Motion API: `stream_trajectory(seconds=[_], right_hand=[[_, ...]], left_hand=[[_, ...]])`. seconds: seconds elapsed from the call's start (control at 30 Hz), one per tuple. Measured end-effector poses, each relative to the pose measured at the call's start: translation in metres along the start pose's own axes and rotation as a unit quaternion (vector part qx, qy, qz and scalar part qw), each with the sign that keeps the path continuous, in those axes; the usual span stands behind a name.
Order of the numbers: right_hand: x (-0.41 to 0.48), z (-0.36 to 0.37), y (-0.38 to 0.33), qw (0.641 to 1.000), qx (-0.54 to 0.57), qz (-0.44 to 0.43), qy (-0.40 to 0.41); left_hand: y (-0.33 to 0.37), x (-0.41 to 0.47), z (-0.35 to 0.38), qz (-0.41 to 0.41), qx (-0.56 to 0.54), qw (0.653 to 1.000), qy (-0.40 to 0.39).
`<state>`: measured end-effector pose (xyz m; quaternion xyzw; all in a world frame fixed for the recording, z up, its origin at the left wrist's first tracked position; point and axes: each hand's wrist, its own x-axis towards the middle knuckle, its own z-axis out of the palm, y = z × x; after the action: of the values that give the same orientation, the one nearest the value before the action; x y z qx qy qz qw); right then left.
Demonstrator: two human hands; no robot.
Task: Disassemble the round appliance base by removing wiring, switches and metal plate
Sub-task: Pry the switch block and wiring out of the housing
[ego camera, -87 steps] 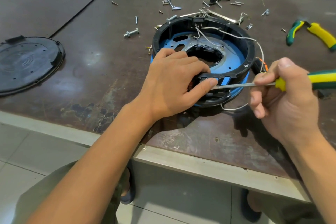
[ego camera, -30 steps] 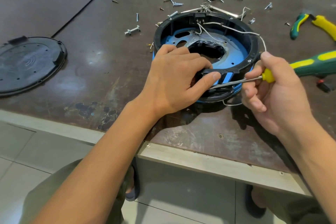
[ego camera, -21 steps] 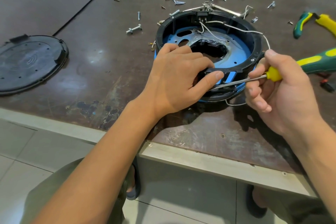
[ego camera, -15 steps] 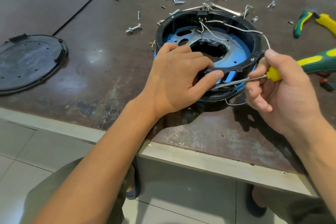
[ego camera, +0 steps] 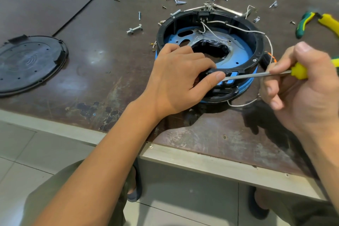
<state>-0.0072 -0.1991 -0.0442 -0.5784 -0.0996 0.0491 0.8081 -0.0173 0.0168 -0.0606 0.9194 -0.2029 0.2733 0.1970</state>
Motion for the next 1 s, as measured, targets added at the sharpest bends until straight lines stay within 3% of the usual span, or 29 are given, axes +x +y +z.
stream_trajectory(seconds=[0.2, 0.47, 0.57, 0.63, 0.73, 0.8, 0.87, 1.0], right_hand=[[0.005, 0.002, -0.002, 0.993, 0.049, 0.092, 0.057], [0.006, 0.0, -0.003, 0.956, 0.126, 0.236, 0.117], [0.006, -0.004, -0.002, 0.976, 0.108, 0.174, 0.077], [0.003, -0.007, -0.003, 0.998, 0.027, 0.055, 0.018], [-0.006, -0.006, -0.006, 0.987, -0.108, -0.077, -0.092], [-0.01, -0.004, -0.005, 0.983, -0.131, -0.083, -0.093], [-0.008, 0.002, -0.004, 0.991, -0.11, -0.066, -0.026], [-0.001, 0.009, -0.005, 0.994, 0.012, 0.061, 0.084]], left_hand=[[0.001, 0.001, -0.001, 0.0, 0.001, 1.0, -0.005], [0.001, 0.0, -0.001, 0.007, 0.003, 1.0, -0.001], [0.001, -0.001, -0.001, 0.009, 0.002, 1.0, -0.002], [0.001, 0.0, -0.001, 0.01, 0.002, 1.0, -0.001], [0.001, 0.0, -0.001, 0.011, 0.001, 1.0, -0.004], [0.0, 0.0, -0.001, 0.011, 0.002, 1.0, -0.005], [0.0, 0.0, -0.001, 0.01, 0.0, 1.0, -0.004], [0.001, 0.0, -0.002, 0.012, -0.005, 1.0, -0.002]])
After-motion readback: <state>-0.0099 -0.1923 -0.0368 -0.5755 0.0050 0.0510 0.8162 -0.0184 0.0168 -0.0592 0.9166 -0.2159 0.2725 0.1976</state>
